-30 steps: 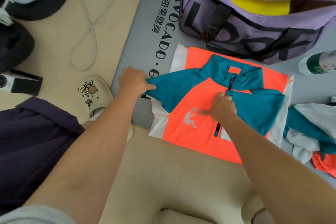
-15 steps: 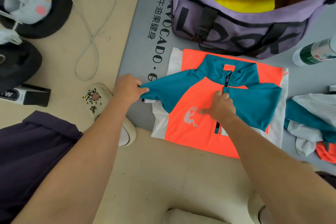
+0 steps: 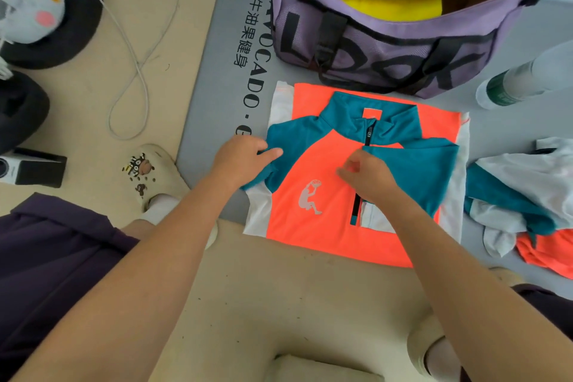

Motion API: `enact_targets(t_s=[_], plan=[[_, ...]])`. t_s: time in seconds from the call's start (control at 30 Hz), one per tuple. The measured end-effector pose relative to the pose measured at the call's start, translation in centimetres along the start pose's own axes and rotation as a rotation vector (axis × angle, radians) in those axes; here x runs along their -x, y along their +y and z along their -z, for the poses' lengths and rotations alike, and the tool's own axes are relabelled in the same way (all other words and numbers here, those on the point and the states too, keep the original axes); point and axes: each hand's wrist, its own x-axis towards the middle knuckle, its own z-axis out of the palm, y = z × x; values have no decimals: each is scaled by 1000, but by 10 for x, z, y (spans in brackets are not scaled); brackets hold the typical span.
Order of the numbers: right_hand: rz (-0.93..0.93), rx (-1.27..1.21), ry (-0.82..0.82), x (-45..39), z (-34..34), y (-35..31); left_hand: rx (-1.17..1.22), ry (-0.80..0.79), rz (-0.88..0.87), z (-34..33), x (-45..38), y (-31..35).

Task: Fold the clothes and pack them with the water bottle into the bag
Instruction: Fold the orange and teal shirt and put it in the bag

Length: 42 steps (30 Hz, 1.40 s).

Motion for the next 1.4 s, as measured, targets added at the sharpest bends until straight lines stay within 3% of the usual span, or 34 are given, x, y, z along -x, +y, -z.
enact_targets(t_s=[0.07,0.17,0.2,0.27,0.37,0.43,0.57,0.63,0.8,0.97,1.1,1.27,1.4], plan=[[-39,-297,-52,9,-3,-14,132,-57,55,-11,0,21],[-185,-823,-245,21,-11,-31,757,-422,173,-20,5,49],[-215,-922,-267,23,-13,-30,956,-548,204,-20,7,54],[-229,-949,-252,25,-20,-25,1088,-539,251,-20,4,55],[-282,-653,-87,23,-30,-14,916,-145,398,-22,-7,40],[-330,-619,3,18,-33,-10,688,-16,428,-27,-11,21],[-344,-827,0,13,-31,-9,331,-120,312,-43,-5,1],[-336,-924,-4,10,-28,-9,368,-174,290,-49,1,-2],[-323,-680,122,6,-21,-5,551,-334,293,-59,17,-5],[-368,-528,-192,10,-16,2,431,-68,398,-74,13,-4],[-321,-501,-50,12,-21,9,330,19,399,-83,9,-5],[-314,-281,-185,20,-23,17,386,46,410,-88,3,-10],[-336,-243,-9,17,-23,18,423,67,410,-90,4,-13]])
